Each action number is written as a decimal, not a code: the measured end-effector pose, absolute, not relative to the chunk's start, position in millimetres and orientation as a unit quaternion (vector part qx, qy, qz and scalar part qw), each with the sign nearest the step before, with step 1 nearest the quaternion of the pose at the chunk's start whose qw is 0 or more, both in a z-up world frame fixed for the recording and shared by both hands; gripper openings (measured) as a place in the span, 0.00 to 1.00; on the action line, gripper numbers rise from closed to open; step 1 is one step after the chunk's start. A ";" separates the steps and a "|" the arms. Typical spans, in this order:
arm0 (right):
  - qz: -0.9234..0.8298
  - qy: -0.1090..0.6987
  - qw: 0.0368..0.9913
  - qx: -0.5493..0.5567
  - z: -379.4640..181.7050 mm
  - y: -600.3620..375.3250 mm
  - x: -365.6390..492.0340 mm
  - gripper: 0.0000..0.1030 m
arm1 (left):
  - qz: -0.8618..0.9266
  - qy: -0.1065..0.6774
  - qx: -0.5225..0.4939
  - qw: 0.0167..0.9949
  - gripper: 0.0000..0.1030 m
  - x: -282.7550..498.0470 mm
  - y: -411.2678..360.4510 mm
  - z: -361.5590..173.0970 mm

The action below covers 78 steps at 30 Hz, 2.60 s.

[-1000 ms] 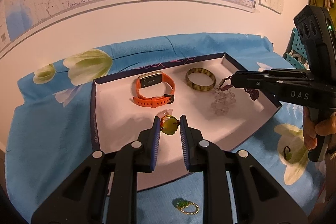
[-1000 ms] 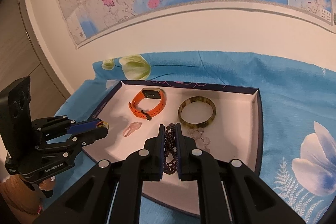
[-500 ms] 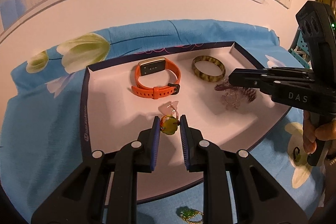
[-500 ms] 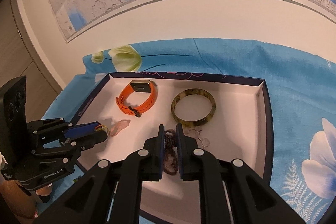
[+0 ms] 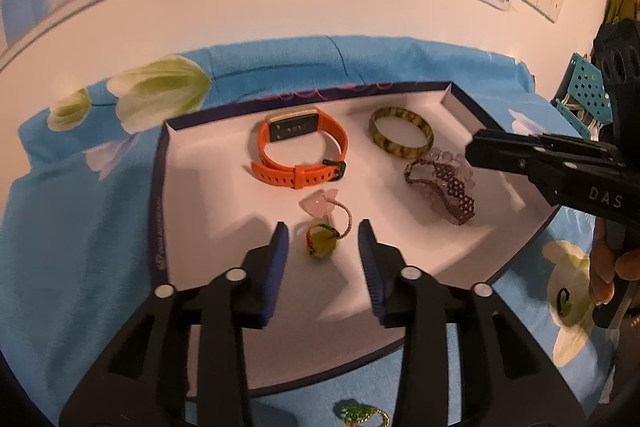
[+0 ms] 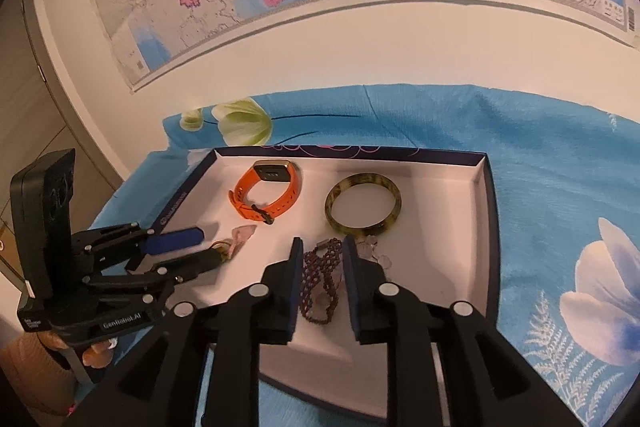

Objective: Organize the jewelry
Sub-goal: 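Open the right tool to drop the necklace while the left tool releases the amber ring, then grasp the green cord pendant with the right tool while the left tool grasps the gold ring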

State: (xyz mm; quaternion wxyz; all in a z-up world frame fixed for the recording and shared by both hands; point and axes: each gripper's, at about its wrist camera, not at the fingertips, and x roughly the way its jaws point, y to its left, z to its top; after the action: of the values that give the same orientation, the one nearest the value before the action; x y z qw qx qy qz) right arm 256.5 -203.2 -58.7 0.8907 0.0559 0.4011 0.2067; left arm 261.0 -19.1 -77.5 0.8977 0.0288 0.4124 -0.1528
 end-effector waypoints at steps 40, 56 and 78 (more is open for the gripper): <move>0.199 0.422 0.882 0.064 -70.4 -248.6 125.6 0.42 | -0.169 0.379 0.033 0.909 0.48 136.9 0.5 -67.0; 0.164 0.440 0.882 0.036 -90.6 -240.2 104.4 0.45 | -0.164 0.404 0.040 0.899 0.49 137.0 -13.3 -83.0; 0.138 0.433 0.891 0.007 -91.6 -237.3 106.1 0.20 | -0.152 0.433 0.036 0.888 0.37 157.6 -16.8 -94.4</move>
State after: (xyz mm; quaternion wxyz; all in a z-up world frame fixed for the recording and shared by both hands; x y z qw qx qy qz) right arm 106.1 -237.3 -91.6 0.8908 0.0074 0.4329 0.1379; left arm 157.6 -16.8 -94.4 0.8879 0.0359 0.4327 -0.1521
